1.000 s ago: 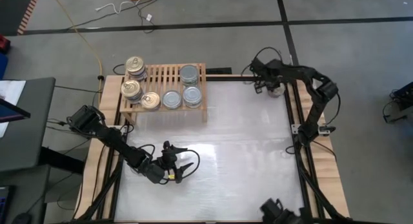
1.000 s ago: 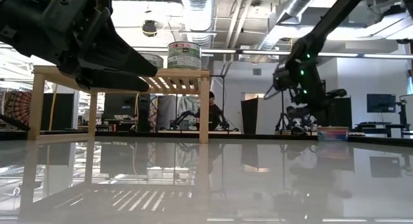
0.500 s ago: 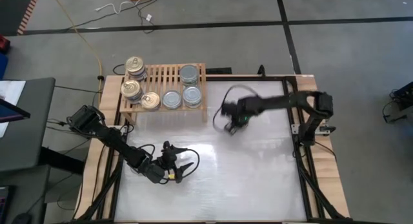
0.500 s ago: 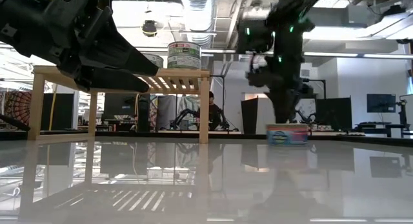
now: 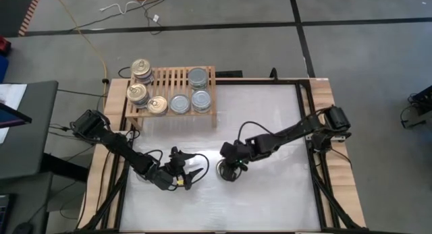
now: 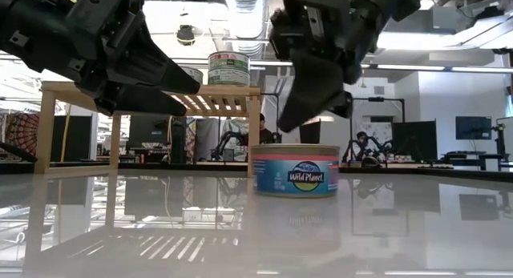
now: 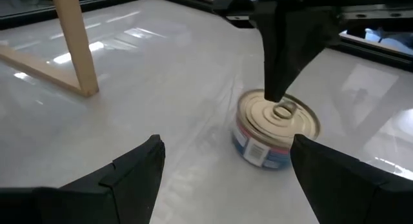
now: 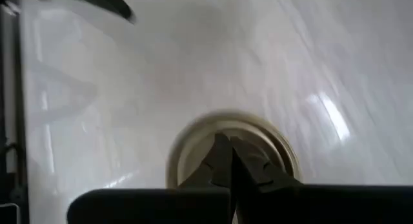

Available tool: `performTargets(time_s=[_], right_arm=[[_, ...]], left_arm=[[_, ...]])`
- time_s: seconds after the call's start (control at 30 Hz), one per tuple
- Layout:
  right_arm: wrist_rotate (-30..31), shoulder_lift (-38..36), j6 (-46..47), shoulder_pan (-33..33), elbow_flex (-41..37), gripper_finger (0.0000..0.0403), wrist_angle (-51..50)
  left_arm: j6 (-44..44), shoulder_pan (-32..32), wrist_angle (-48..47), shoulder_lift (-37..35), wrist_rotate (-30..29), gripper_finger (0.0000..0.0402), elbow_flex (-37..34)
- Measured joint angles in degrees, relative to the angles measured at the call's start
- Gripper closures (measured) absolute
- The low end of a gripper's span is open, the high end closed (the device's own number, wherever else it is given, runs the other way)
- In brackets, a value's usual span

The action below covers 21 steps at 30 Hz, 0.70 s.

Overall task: Stack canned seafood by type on shelf
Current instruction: Stack the blue tuna can on top of the bottom right blue tuna can on the shelf

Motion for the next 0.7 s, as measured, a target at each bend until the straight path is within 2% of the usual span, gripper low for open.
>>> performTargets(time_s=[0.17, 0.27, 0.4, 0.5, 0.7], right_arm=[[0.44, -1.35, -2.21, 0.25, 0.02, 0.0383, 3.14], [1.39, -4.67, -3.42, 0.14, 0.02, 0.0383, -1.24], [7.41, -11.11, -3.66, 0.93, -1.43, 0.0382, -7.80], [9.21, -17.68, -0.90, 2.74, -7.81, 0.0382, -8.44], [18.09, -33.25, 11.59, 9.08, -25.82, 0.0382, -1.73]], left_arm=[[-0.77, 0.00, 0.00, 0.00, 0.02, 0.0081, -0.02], [-0.78, -0.02, -0.22, 0.00, 0.01, 0.0081, -0.02], [-0.79, -0.02, -0.24, 0.00, 0.02, 0.0081, -0.02], [-2.09, -0.04, -0.51, 0.00, 0.02, 0.0081, -0.02], [-3.20, 0.17, 0.04, 0.00, 0.03, 0.0081, -0.02]])
